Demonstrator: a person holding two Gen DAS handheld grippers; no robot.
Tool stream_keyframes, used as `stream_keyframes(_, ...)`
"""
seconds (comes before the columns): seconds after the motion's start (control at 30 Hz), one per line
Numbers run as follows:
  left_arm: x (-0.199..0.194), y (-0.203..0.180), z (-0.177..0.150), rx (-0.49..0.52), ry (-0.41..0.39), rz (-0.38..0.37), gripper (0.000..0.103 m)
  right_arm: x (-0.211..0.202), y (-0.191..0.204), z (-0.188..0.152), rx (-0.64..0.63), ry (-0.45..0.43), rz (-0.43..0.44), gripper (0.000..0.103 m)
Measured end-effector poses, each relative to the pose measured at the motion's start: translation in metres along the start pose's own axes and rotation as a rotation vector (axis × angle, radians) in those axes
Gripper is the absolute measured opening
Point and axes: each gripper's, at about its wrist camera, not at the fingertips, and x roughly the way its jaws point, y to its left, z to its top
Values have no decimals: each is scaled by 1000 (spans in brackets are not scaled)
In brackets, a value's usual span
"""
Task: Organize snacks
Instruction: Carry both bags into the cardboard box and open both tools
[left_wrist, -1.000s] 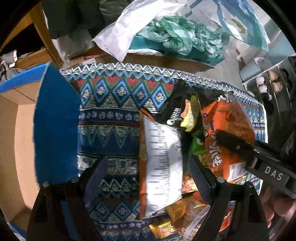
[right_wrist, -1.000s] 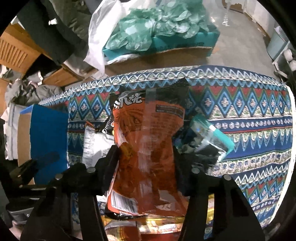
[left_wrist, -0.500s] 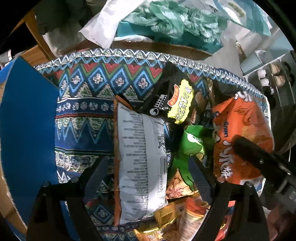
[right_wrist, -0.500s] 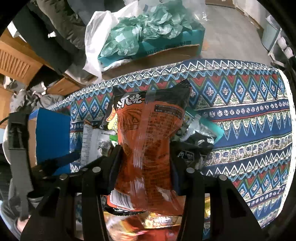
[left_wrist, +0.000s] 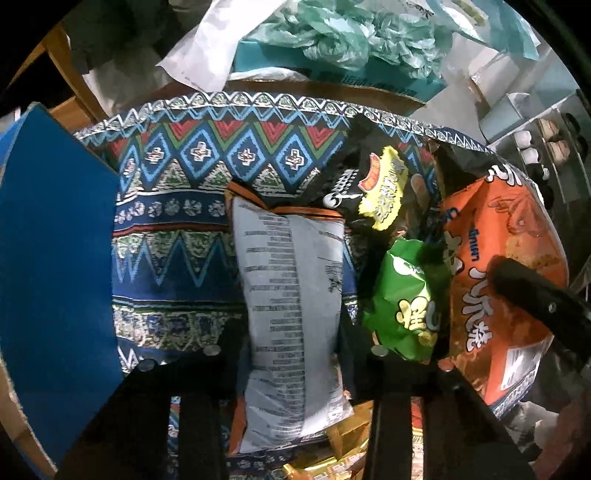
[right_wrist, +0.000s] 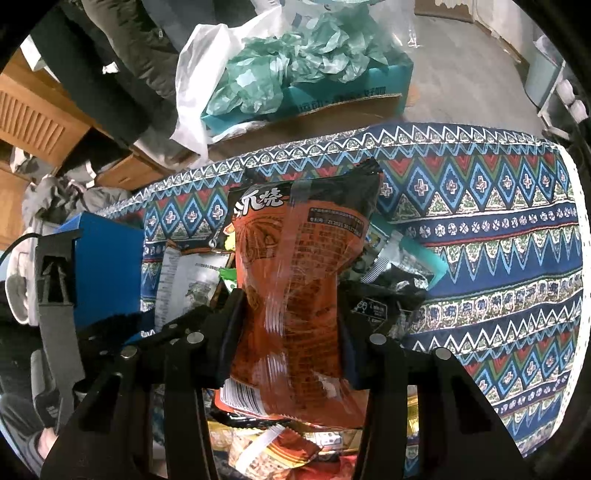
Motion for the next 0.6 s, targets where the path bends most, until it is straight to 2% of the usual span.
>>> stream_keyframes(0.6,-85,9,-9,15,-161,-21,36,-34,29,-6,-48,-64,2,44)
